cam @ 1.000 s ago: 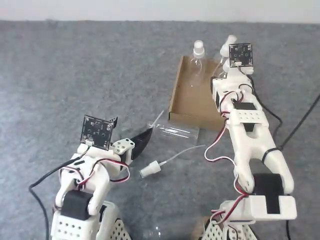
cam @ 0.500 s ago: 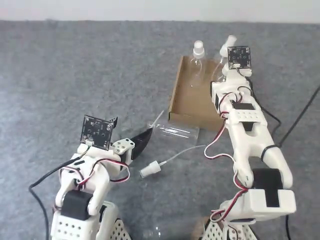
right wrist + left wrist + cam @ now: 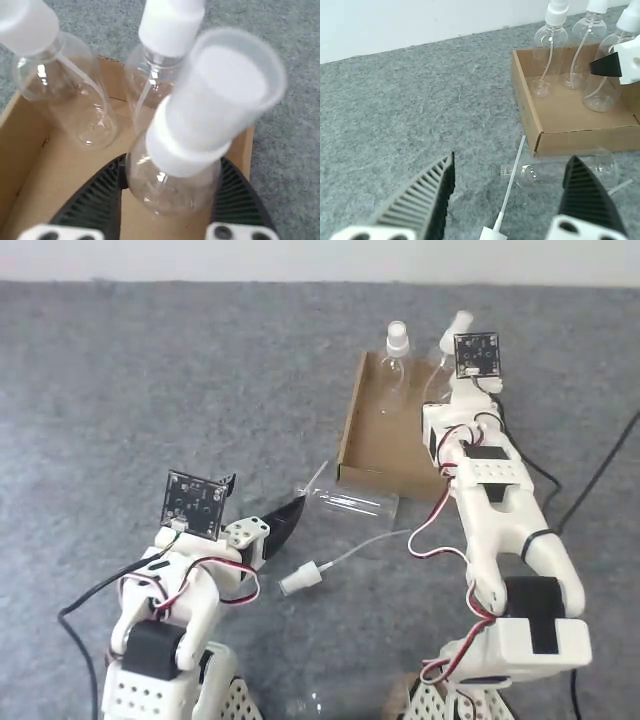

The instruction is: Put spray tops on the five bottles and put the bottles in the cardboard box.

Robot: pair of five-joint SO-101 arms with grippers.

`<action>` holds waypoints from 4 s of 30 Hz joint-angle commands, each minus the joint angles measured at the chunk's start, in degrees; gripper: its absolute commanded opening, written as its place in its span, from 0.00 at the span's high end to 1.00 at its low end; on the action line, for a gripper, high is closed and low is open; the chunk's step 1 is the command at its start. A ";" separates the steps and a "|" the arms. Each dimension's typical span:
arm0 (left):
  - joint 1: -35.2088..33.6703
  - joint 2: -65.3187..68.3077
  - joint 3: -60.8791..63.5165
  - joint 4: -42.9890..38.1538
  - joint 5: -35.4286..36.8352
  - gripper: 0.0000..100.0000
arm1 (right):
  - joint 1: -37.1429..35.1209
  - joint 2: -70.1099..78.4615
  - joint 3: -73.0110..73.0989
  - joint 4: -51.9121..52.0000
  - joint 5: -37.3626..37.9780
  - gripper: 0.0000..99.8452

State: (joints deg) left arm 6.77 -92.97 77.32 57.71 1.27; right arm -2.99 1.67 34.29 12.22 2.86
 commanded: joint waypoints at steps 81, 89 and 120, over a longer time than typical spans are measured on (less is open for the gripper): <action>-31.38 27.78 -22.99 6.95 -12.22 0.73 | -39.25 -29.23 -1.41 57.01 17.41 0.69; -45.80 50.11 -33.45 1.58 -20.92 0.73 | -38.99 -22.81 -7.30 60.18 24.00 0.69; -52.22 58.46 -32.13 -6.95 -26.20 0.73 | -34.24 -3.03 -11.96 47.69 28.48 0.69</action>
State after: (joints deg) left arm -45.45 -34.07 46.46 51.91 -24.57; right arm -37.63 -1.67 25.05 60.40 32.13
